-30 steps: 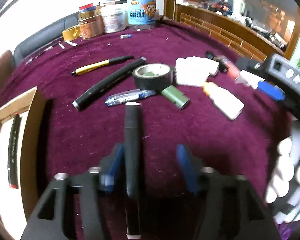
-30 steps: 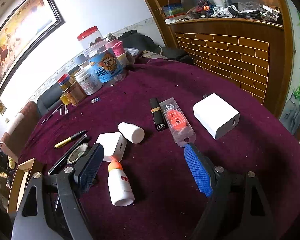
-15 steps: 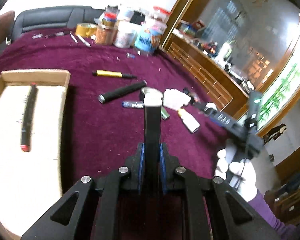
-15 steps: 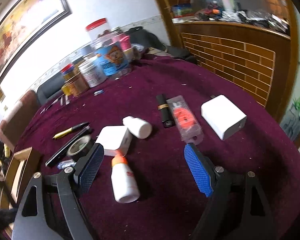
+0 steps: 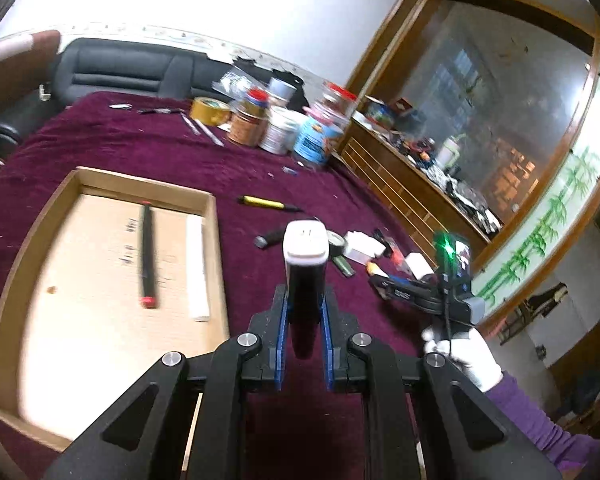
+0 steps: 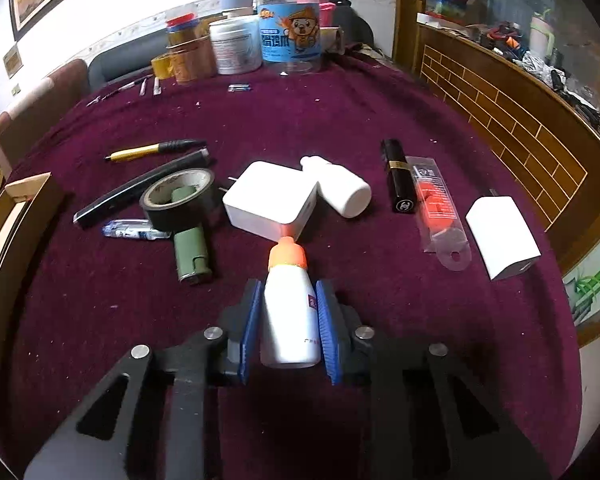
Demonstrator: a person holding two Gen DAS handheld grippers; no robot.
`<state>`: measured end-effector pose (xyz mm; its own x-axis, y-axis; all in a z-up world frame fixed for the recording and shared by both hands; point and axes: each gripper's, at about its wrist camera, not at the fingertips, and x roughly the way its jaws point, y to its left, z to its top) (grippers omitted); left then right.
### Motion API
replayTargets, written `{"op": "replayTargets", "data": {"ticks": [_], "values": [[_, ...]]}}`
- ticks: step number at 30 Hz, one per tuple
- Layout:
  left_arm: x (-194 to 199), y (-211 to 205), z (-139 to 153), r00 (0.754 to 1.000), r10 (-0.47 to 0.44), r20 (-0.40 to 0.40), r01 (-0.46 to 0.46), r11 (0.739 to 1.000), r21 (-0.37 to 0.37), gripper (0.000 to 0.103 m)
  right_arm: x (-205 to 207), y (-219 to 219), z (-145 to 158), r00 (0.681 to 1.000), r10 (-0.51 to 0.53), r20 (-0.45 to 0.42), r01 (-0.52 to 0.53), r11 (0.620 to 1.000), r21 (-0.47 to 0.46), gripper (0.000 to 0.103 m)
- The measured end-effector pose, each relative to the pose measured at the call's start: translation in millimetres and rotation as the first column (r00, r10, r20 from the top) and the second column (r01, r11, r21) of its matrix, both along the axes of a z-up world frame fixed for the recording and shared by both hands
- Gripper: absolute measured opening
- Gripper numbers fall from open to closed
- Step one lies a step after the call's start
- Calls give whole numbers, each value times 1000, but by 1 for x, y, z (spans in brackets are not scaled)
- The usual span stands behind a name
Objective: Organize rigid objects
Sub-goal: 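Grasp the white-capped black marker with the left tool while the right tool grasps the glue bottle, then lower the marker and the orange-capped glue bottle into the box and open both tools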
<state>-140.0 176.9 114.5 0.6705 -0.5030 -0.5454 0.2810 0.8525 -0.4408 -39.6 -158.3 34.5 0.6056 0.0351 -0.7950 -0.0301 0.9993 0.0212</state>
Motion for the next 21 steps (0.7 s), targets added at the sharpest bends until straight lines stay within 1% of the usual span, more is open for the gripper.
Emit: {"op": "replayTargets", "data": {"ticks": [3, 5, 8, 11, 13, 15, 17, 18, 19, 21], "values": [[-2, 23, 1, 999, 41, 5, -41, 999, -7, 12, -5, 0, 5, 1000, 13, -9, -12, 999, 43, 24], [-2, 43, 1, 997, 73, 6, -73, 997, -7, 12, -9, 1, 12, 1000, 22, -11, -21, 996, 92, 24], [0, 68, 0, 993, 116, -3, -116, 993, 5, 12, -13, 10, 27, 998, 60, -1, -59, 982, 177, 25], [7, 85, -4, 988, 151, -19, -150, 988, 34, 12, -15, 31, 41, 993, 120, 12, -119, 959, 258, 25], [14, 96, -7, 985, 168, -35, -166, 984, 57, 12, -13, 54, 48, 985, 174, 15, -170, 938, 302, 25], [31, 104, -12, 983, 167, -71, -161, 983, 85, 12, -11, 77, 53, 974, 225, 11, -215, 914, 345, 25], [45, 109, -18, 980, 169, -107, -159, 982, 101, 12, -7, 110, 58, 956, 292, 3, -269, 877, 397, 25], [54, 109, -21, 978, 164, -128, -150, 982, 114, 12, -6, 119, 58, 951, 309, -1, -282, 866, 413, 25], [66, 109, -27, 976, 153, -155, -134, 983, 129, 12, -2, 136, 58, 940, 342, -9, -303, 844, 442, 25], [79, 110, -34, 971, 157, -182, -131, 980, 149, 12, 3, 162, 57, 924, 381, -23, -327, 822, 466, 25]]}}
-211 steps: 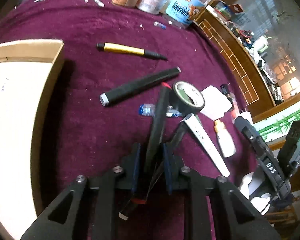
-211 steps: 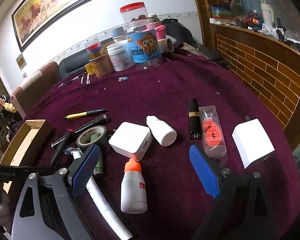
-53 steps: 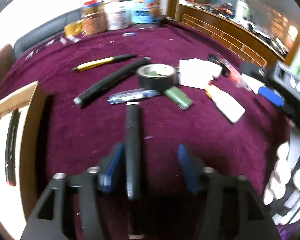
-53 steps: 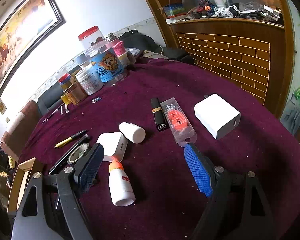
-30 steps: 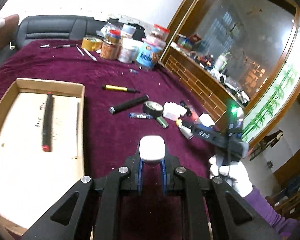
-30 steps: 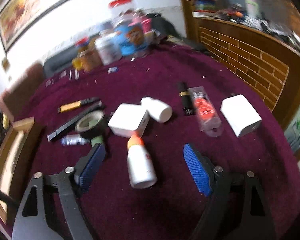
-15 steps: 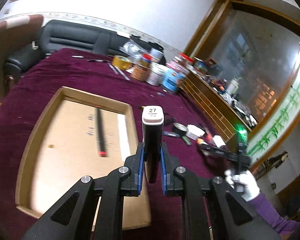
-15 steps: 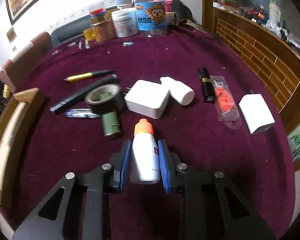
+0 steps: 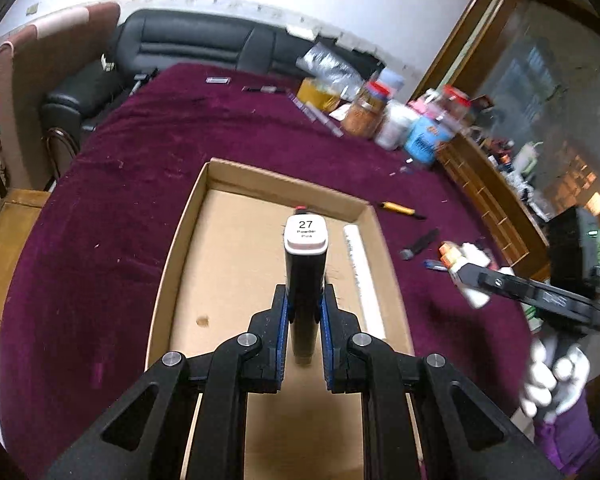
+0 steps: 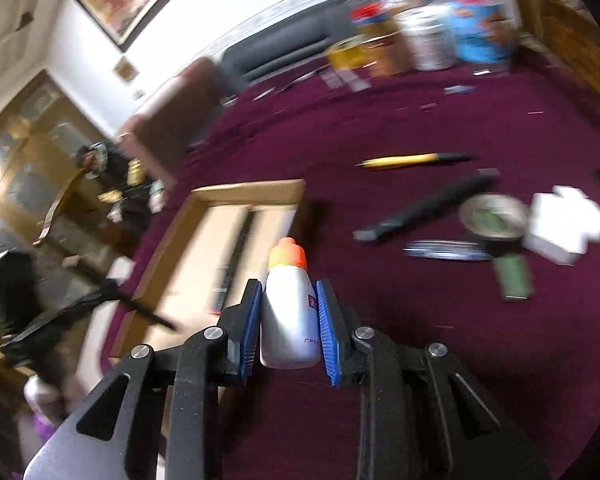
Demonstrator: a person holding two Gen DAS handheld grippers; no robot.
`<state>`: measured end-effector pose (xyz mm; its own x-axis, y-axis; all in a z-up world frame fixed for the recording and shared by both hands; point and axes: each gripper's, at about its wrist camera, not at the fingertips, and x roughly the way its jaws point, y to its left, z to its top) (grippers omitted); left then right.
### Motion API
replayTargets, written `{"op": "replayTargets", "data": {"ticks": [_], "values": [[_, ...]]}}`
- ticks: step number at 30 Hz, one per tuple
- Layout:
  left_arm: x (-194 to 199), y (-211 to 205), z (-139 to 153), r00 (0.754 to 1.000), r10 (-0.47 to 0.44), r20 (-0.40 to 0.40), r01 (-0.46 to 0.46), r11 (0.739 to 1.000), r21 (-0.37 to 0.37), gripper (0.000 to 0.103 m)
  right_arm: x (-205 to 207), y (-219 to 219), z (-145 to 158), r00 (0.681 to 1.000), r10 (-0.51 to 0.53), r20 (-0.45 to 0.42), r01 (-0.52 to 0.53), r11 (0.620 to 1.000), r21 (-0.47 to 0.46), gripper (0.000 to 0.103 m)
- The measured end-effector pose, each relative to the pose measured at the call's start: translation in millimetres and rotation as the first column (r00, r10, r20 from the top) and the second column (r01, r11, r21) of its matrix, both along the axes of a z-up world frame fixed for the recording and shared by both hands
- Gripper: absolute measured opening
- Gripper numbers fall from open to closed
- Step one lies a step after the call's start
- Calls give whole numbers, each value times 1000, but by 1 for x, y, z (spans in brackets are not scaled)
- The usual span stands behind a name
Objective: Organize rigid objects
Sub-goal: 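Lower the marker and the orange-capped glue bottle into the box and open both tools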
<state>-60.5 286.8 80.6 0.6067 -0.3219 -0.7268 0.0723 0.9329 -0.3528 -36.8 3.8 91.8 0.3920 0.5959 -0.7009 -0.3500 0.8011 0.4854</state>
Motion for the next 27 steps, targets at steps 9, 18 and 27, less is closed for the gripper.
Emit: {"op": "replayTargets", "data": {"ticks": [9, 18, 27], "values": [[75, 8, -36, 991, -5, -133, -4, 998, -69, 12, 43, 88, -32, 999, 14, -53, -21, 991, -133, 25], [91, 6, -61, 980, -6, -199, -20, 991, -132, 25, 61, 106, -44, 998, -25, -54, 12, 971, -239, 26], [47, 6, -22, 996, 22, -90, -31, 994, -105, 46, 34, 60, 4, 987, -49, 154, 83, 971, -223, 26]]}}
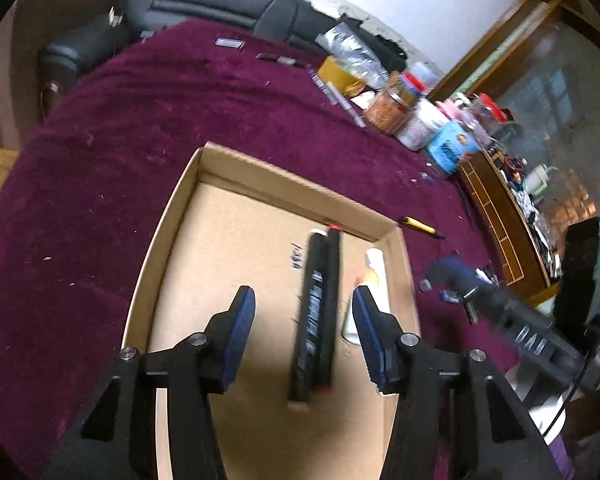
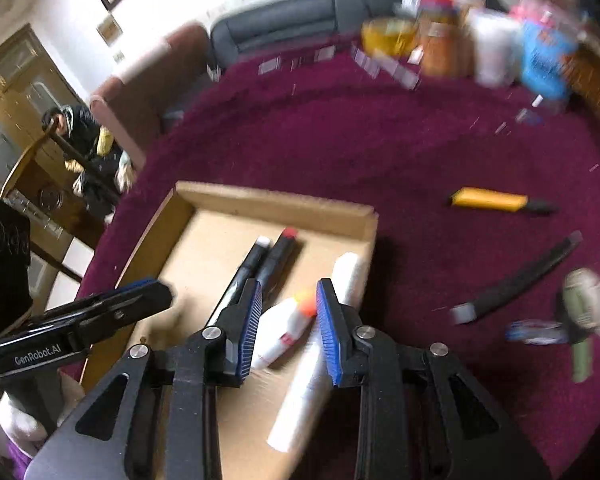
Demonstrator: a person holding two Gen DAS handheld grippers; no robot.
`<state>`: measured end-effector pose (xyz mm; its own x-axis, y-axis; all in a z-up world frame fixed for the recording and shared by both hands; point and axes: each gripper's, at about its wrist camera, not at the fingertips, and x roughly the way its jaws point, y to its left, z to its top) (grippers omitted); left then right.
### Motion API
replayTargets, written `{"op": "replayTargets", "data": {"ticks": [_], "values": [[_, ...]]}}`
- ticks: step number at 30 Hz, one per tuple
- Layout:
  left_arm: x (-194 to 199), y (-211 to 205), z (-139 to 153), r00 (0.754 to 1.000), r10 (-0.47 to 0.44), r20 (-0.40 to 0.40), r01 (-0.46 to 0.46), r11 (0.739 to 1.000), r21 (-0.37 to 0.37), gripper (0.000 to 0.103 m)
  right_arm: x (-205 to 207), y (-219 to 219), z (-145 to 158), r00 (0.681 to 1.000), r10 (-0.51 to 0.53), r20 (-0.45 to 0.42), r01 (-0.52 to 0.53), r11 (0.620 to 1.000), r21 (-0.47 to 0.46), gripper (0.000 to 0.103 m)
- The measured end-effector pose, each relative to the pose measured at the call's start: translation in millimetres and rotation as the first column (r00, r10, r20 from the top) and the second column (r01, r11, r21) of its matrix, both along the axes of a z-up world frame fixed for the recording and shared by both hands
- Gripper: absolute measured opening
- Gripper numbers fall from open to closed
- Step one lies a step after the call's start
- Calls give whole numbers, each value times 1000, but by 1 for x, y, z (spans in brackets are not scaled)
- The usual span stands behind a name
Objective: Organize rigid objects
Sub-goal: 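Lower the marker and the orange-capped glue bottle into the box and open both tools, then grasp the black tape roll by its rim with the left tool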
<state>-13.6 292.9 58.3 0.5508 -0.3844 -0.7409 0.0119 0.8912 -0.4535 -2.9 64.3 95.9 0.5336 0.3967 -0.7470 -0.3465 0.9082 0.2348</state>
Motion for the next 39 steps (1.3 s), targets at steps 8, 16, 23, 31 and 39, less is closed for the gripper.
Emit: {"op": "replayTargets", "data": {"ticks": [8, 16, 23, 31, 39], "values": [[-25, -76, 48, 983, -147, 110, 137, 987, 87, 65, -36, -146, 39, 871, -331, 364, 385, 919, -87, 94], [-15, -186, 29, 959, -283, 2, 280, 949, 146, 65, -24, -263, -7, 814, -525, 249, 543, 840, -2, 94], [-13, -251, 14, 939, -341, -39, 340, 906, 250, 64, -33, -282, -19, 771, -574, 277, 577, 813, 77, 94], [41, -272, -6, 962, -268, -51, 273, 931, 243, 64, -30, -284, -23, 805, -547, 230, 536, 837, 110, 94], [98, -319, -30, 947, -281, -153, 306, 936, 176, 62, -25, -292, -33, 822, -546, 161, 529, 837, 139, 94]]}}
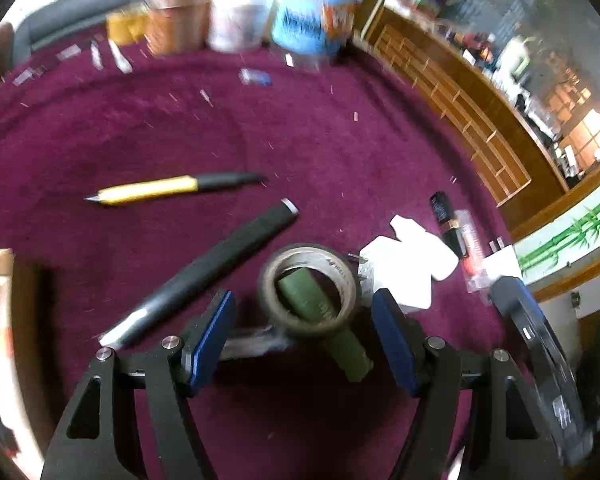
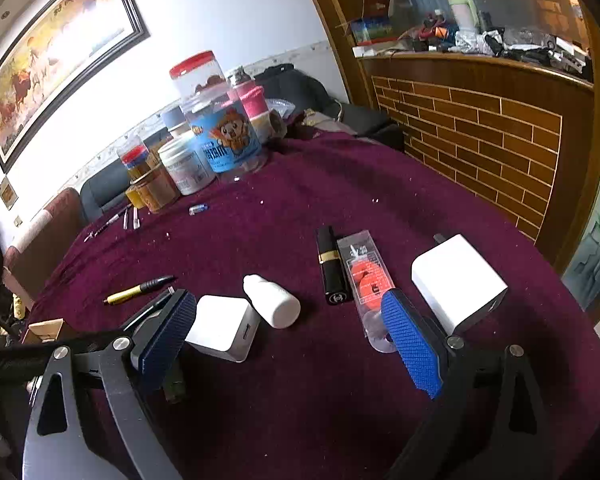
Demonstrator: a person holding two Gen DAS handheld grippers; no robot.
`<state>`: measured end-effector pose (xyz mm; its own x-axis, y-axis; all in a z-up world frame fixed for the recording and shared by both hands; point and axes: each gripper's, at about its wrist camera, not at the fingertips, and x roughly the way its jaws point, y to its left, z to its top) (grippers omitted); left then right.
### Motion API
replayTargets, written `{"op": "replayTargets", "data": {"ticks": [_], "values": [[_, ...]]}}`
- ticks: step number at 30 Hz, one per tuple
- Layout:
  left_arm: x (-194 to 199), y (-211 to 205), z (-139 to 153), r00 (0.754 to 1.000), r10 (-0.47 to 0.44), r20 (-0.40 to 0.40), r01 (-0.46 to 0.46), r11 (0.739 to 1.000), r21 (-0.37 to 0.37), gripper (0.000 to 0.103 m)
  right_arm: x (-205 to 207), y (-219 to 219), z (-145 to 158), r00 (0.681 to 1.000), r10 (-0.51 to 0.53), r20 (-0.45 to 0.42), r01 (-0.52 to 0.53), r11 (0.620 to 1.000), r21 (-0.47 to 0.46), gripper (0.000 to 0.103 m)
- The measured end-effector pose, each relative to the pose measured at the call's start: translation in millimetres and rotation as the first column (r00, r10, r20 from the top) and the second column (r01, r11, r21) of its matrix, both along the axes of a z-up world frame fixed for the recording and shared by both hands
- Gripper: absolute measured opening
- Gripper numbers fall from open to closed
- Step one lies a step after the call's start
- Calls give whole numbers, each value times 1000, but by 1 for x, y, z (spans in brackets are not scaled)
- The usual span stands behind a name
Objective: Organize rigid objects
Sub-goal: 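Grasp the black tape roll by its rim with the left tool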
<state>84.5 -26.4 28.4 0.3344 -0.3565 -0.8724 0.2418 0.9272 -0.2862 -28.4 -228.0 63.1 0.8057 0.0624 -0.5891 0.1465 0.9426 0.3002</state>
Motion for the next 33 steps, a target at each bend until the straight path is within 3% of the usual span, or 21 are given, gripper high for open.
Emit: {"op": "replayTargets", "data": {"ticks": [1, 2, 8, 14, 18, 25, 27, 31, 33], "values": [[5, -6, -8, 1000, 3, -27, -3, 1000, 11, 60, 0, 0, -1, 1000, 3, -3, -3, 1000, 0, 94], [3, -8, -6, 1000, 9, 9, -9, 1000, 22, 52, 0, 1, 0, 1000, 5, -4, -5, 1000, -1, 94], [-17, 2, -6, 1000, -9, 29, 9, 1000, -19, 52, 0, 4, 0, 1000, 10, -2, -10, 1000, -19, 94], [-63, 37, 32, 997, -13, 81, 23, 993, -117, 53, 1, 3, 0, 1000, 8, -7, -8, 1000, -24, 94], [-97, 55, 46, 992, -35, 119, 46, 995, -90, 53, 2, 5, -2, 1000, 12, -20, -13, 999, -32, 94], [-129, 76, 7, 993, -6, 114, 2, 999, 32, 53, 1, 15, -1, 1000, 24, -18, -26, 996, -86, 94], [-129, 78, -6, 995, 11, 102, -14, 999, 35, 53, 2, 17, -1, 1000, 21, -21, -23, 995, -101, 94], [-139, 77, -13, 979, 19, 202, -27, 999, 40, 54, 2, 18, -3, 999, 17, -29, -20, 994, -107, 94], [-138, 79, -13, 980, 24, 198, -27, 1000, 12, 56, 2, 19, -3, 999, 18, -30, -21, 993, -112, 94]]}}
